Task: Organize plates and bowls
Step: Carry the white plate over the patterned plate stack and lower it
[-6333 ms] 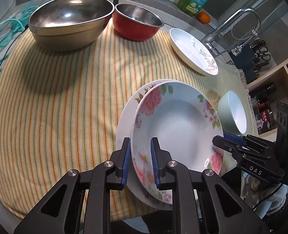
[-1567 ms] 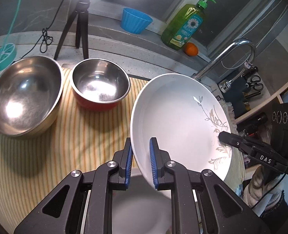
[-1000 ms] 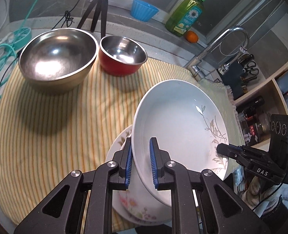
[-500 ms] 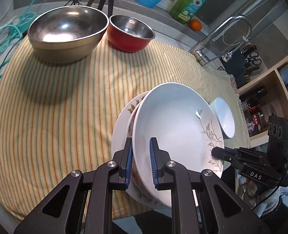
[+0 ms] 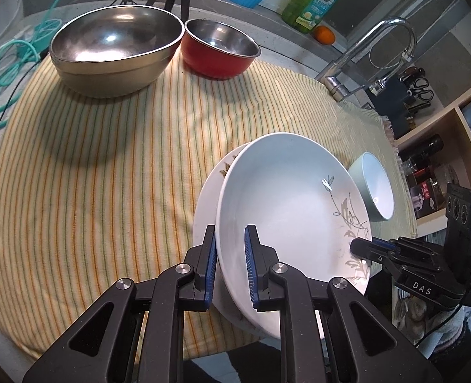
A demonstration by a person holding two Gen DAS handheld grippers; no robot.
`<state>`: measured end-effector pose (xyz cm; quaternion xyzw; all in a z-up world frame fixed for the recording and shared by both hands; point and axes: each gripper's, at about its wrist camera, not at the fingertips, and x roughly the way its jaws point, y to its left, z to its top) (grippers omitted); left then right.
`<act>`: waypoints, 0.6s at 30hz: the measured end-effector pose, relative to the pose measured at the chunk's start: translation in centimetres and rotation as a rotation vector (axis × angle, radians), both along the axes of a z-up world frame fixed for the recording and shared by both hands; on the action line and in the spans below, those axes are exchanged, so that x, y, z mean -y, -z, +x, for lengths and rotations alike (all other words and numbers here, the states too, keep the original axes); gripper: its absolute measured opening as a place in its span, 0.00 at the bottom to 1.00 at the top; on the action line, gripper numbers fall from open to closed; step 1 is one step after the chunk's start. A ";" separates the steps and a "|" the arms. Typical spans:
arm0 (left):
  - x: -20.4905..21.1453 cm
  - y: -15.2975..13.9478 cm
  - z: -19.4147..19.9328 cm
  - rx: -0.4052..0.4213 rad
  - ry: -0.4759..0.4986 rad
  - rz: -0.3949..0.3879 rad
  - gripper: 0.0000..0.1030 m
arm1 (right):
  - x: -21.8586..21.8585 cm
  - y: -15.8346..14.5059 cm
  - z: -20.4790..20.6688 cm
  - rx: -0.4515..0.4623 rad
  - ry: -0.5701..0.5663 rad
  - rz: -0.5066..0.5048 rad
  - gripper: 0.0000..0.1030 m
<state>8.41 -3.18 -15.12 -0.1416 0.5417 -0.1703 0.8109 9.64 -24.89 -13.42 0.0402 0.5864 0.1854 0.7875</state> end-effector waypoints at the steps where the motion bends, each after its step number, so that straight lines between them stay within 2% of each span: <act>1: 0.1 0.1 0.0 -0.003 0.003 0.003 0.14 | -0.2 0.0 -0.2 0.007 -0.005 -0.016 0.14; 6: 0.4 0.1 0.0 0.001 0.013 0.019 0.14 | -1.3 -0.2 -1.0 0.050 -0.046 -0.102 0.23; 11: 0.6 0.1 0.1 0.006 0.025 0.035 0.14 | -2.1 -0.3 -1.3 0.081 -0.070 -0.162 0.25; 15: 0.9 0.0 0.1 0.010 0.039 0.057 0.14 | -2.5 -0.3 -1.4 0.105 -0.084 -0.211 0.43; 18: 1.1 -0.2 0.1 0.022 0.050 0.069 0.14 | -2.4 0.1 -1.3 0.093 -0.089 -0.209 0.45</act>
